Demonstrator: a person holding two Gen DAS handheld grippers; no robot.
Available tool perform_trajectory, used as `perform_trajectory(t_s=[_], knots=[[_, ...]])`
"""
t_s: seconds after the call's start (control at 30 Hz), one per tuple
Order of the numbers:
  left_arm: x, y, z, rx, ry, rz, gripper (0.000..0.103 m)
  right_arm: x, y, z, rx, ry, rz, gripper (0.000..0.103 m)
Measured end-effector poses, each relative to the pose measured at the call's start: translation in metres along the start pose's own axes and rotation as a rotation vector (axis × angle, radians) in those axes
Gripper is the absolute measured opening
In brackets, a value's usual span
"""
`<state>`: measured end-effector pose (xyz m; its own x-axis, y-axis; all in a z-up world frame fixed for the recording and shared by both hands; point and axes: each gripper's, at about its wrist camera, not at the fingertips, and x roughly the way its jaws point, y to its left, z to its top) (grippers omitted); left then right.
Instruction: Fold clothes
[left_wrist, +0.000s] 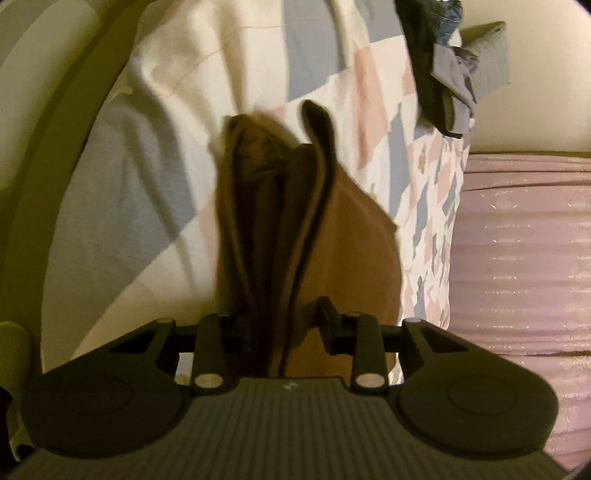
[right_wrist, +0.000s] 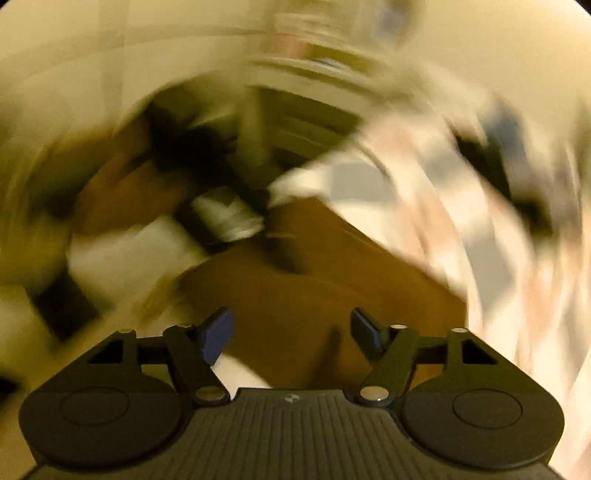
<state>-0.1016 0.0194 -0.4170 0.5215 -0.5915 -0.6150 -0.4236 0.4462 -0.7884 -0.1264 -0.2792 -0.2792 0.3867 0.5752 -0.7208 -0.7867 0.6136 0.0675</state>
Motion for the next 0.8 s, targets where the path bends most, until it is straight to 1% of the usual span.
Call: perform_trajectory(t_s=[0.03,0.1,0.13,0.2,0.23,0.27,0.3,0.33,0.37,0.4,0.47,0.5,0.57,0.6,0.63,0.67,0.7,0.73,0.8], knots=[[0.000,0.003,0.000,-0.012,0.001,-0.008,0.028,-0.002,-0.032,0.005,0.129,-0.012,0.015,0.071],[0.001,0.005,0.000,-0.015,0.002,-0.010,0.028,0.007,-0.109,0.007,0.445,0.000,0.090,0.071],[0.001,0.005,0.001,-0.013,0.002,-0.010,0.028,0.015,-0.139,0.008,0.561,0.013,0.111,0.074],[0.001,0.005,0.002,-0.013,0.006,-0.011,0.029,0.041,-0.177,-0.001,0.724,0.056,0.236,0.072],[0.001,0.005,0.003,-0.017,0.010,-0.015,0.029,0.054,-0.196,-0.005,0.803,0.079,0.302,0.074],[0.000,0.006,0.004,-0.025,0.015,-0.022,0.029,0.068,-0.203,-0.009,0.835,0.116,0.356,0.074],[0.001,0.007,0.006,-0.035,0.020,-0.029,0.029,0.080,-0.204,-0.009,0.827,0.160,0.374,0.072],[0.001,0.008,0.007,-0.044,0.023,-0.036,0.029,0.092,-0.205,-0.009,0.813,0.205,0.386,0.073],[0.001,0.009,0.008,-0.052,0.025,-0.043,0.030,0.103,-0.206,-0.010,0.807,0.227,0.416,0.074],[0.002,0.010,0.010,-0.060,0.027,-0.050,0.031,0.112,-0.207,-0.011,0.819,0.241,0.472,0.074],[0.005,0.012,0.013,-0.074,0.031,-0.063,0.032,0.121,-0.207,-0.020,0.850,0.249,0.556,0.074],[0.006,0.014,0.015,-0.081,0.034,-0.074,0.032,0.125,-0.205,-0.019,0.849,0.257,0.574,0.074],[0.009,0.018,0.018,-0.095,0.039,-0.096,0.034,0.135,-0.201,-0.018,0.843,0.273,0.605,0.071],[0.010,0.020,0.018,-0.102,0.040,-0.105,0.034,0.138,-0.198,-0.017,0.836,0.277,0.610,0.065],[0.010,0.022,0.019,-0.107,0.039,-0.108,0.032,0.142,-0.195,-0.016,0.828,0.281,0.613,0.053],[0.009,0.023,0.018,-0.106,0.036,-0.106,0.029,0.145,-0.194,-0.015,0.833,0.278,0.614,0.046],[0.008,0.022,0.018,-0.096,0.032,-0.100,0.027,0.145,-0.191,-0.015,0.841,0.267,0.597,0.040],[0.006,0.019,0.017,-0.076,0.029,-0.092,0.024,0.144,-0.192,-0.013,0.841,0.249,0.576,0.037],[0.000,0.008,0.016,0.000,0.025,-0.063,0.022,0.128,-0.187,-0.014,0.863,0.189,0.534,0.033]])
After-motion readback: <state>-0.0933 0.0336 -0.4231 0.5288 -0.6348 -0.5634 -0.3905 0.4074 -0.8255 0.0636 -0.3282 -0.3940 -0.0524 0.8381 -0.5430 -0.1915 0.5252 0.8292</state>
